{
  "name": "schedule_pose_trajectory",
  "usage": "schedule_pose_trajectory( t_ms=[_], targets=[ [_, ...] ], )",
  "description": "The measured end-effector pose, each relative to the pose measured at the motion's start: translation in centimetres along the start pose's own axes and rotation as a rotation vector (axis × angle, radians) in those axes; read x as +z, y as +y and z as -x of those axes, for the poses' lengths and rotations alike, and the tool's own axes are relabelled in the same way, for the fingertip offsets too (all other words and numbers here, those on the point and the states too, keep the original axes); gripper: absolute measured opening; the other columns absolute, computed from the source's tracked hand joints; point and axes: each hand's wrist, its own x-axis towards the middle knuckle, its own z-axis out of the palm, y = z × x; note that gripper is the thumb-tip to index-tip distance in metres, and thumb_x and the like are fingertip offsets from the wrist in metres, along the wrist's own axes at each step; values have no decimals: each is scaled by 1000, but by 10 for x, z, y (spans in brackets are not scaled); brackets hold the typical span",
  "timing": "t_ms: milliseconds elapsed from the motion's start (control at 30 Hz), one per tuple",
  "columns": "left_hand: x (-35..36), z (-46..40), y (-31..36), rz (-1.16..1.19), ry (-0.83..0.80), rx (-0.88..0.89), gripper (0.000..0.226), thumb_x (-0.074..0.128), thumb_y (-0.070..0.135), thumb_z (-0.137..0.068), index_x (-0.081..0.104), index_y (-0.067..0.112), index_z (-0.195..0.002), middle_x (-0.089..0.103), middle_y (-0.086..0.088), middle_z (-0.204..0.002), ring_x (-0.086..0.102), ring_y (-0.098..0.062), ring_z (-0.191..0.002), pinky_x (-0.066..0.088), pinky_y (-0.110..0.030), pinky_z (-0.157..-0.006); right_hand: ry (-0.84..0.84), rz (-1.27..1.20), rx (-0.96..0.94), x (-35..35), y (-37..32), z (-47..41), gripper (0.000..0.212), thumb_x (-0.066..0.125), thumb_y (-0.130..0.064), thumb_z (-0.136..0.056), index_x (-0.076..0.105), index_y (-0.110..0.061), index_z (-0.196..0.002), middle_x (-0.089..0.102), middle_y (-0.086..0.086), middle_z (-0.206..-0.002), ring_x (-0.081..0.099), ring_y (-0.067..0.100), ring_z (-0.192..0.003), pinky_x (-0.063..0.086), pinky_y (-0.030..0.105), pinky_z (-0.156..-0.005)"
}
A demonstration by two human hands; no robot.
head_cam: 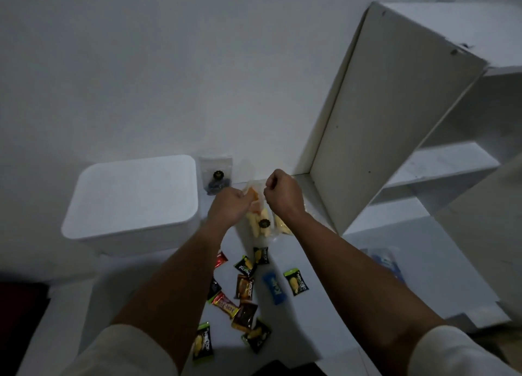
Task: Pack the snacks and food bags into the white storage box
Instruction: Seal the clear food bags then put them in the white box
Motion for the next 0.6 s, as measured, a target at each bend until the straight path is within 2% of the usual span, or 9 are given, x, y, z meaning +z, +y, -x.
schedule_pose_trajectory(
  t_ms=[100, 167, 233, 333, 400, 467, 533, 600],
  targets=[
    [-7, 22, -5, -45, 46, 5, 57, 57, 59, -87, 59, 8, -62, 71, -20, -78, 69, -32, -71, 49, -38, -65, -4, -4, 30, -7, -4, 13, 19, 64, -11, -84, 59, -28, -89, 68, -5, -77, 67, 17, -69, 58, 38, -66],
    [-11, 35, -5, -35, 53, 27, 54, 57, 53, -90, 60, 6, -63, 69, -20, -76, 66, -31, -69, 52, -41, -71, -65, -19, -2, -10, -8, 18, 16, 70, -15, -86, 64, -31, -85, 72, -5, -80, 72, 17, -73, 62, 40, -73],
    [-16, 47, -5, 21, 91, 59, 50, 53, 52, -95, 60, 10, -67, 69, -13, -78, 64, -25, -71, 51, -41, -74, -149, -60, -30, -15, -13, 21, 17, 74, -19, -89, 68, -30, -78, 75, 0, -82, 74, 19, -76, 63, 46, -77],
    [-26, 56, -7, 156, 160, 71, 27, 52, 41, -99, 64, 19, -109, 67, 2, -106, 62, -18, -95, 44, -33, -79, -283, -124, -28, -27, -24, 25, 10, 74, -20, -93, 74, -17, -84, 77, 14, -92, 72, 20, -80, 63, 45, -78],
    [-32, 59, -11, 208, 119, 119, 28, 56, 25, -97, 61, 24, -125, 63, 5, -118, 60, -13, -106, 46, -31, -88, -360, -184, -17, -35, -31, 27, 15, 75, -19, -93, 77, -4, -94, 76, 20, -100, 69, 19, -81, 59, 37, -70],
    [-33, 62, -12, 206, 73, 173, 27, 60, 18, -95, 65, 23, -121, 66, 4, -115, 61, -12, -106, 47, -29, -91, -413, -210, -13, -41, -37, 29, 19, 77, -21, -91, 77, -2, -97, 77, 19, -102, 71, 17, -82, 52, 31, -65],
    [-33, 67, -10, 197, 66, 226, 16, 64, 19, -96, 71, 16, -110, 70, 2, -104, 63, -13, -99, 46, -24, -84, -441, -229, 7, -46, -41, 30, 18, 77, -22, -91, 77, -5, -97, 77, 17, -101, 72, 17, -84, 52, 32, -69],
    [-33, 70, -9, 197, 78, 272, 15, 64, 22, -97, 74, 11, -101, 73, 1, -100, 65, -13, -96, 47, -24, -83, -450, -274, 30, -51, -42, 31, 17, 76, -22, -92, 78, -7, -99, 78, 12, -96, 74, 18, -86, 54, 36, -77]
  ],
)
